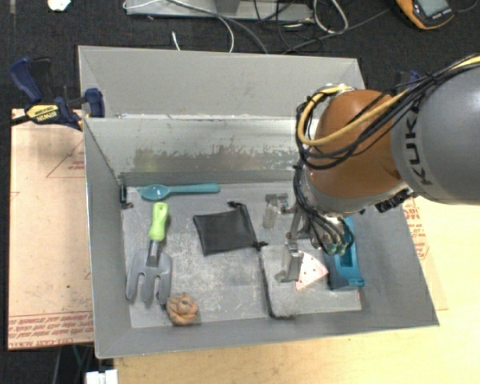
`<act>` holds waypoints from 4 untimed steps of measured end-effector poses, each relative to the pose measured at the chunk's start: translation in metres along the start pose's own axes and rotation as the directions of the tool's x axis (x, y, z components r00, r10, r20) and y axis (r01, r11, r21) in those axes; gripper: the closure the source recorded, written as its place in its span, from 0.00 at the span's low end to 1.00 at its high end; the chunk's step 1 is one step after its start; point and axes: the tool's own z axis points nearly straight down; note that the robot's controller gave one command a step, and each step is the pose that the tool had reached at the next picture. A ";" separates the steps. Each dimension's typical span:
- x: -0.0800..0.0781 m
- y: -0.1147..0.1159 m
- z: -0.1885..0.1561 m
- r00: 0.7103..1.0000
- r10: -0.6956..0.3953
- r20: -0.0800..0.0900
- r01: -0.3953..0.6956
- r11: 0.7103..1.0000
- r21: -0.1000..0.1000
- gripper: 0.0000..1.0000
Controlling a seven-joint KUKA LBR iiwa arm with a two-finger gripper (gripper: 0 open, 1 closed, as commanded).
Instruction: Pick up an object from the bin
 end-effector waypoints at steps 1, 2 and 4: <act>-0.002 0.000 -0.004 1.000 0.001 0.008 -0.001 1.000 0.000 0.00; -0.019 0.008 0.039 0.999 -0.045 0.016 0.045 0.999 0.000 0.00; -0.090 0.044 0.085 0.994 -0.107 0.014 0.107 0.994 0.000 0.00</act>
Offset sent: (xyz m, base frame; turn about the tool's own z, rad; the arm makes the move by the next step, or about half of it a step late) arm 0.0289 0.0163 -0.0840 -0.0893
